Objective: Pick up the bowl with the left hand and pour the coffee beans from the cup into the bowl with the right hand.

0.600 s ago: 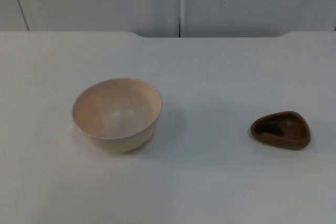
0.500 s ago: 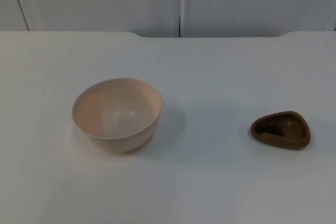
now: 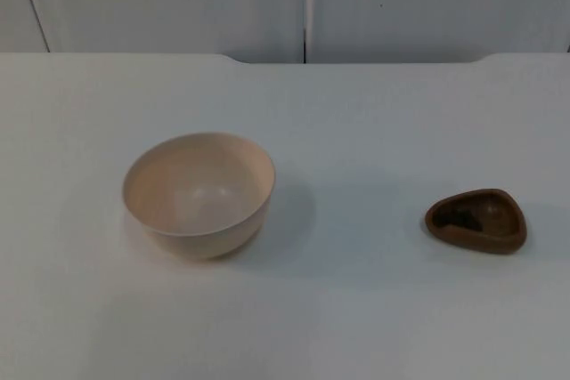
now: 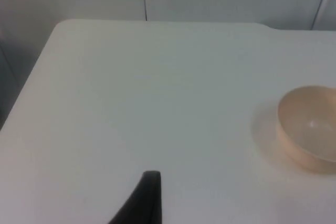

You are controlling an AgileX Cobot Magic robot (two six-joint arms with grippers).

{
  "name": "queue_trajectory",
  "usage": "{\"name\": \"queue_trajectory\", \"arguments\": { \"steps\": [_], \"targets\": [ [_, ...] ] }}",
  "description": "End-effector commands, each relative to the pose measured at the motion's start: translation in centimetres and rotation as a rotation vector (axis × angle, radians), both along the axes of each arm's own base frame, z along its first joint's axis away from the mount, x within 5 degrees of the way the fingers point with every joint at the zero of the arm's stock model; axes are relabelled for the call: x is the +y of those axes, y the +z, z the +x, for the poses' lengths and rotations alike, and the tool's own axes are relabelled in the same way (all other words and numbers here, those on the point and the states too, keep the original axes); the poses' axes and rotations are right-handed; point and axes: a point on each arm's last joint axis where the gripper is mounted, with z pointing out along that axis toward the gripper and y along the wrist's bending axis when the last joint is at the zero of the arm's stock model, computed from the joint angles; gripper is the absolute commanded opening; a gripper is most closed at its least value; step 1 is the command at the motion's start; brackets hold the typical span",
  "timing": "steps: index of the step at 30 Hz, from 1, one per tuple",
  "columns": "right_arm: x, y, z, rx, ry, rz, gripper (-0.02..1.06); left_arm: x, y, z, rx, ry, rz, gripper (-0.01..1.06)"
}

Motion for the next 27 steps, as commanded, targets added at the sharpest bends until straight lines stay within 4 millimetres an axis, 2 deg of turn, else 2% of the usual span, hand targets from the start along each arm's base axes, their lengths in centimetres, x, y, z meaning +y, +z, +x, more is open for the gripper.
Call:
{"name": "queue_trajectory", "arguments": {
  "steps": [1, 15, 19, 24, 27],
  "targets": [
    [0.0, -0.2, 0.1, 0.001, -0.006, -0.002, 1.05, -0.1, 0.4, 0.3, -0.012, -0.011, -0.018, 1.05],
    [0.0, -0.2, 0.1, 0.001, -0.006, -0.002, 1.05, -0.4, 0.6, 2.0, 0.033, -0.026, -0.048, 1.05],
    [0.0, -0.2, 0.1, 0.001, -0.006, -0.002, 1.05, -0.7, 1.5, 4.0, 0.073, -0.041, -0.086, 1.05],
    [0.0, -0.2, 0.1, 0.001, -0.006, -0.002, 1.05, -0.8, 2.5, 5.3, 0.104, -0.058, -0.079, 1.05],
    [0.0, -0.2, 0.1, 0.001, -0.006, -0.002, 1.05, -0.9, 3.6, 7.0, 0.138, -0.063, -0.085, 1.05]
  ]
}}
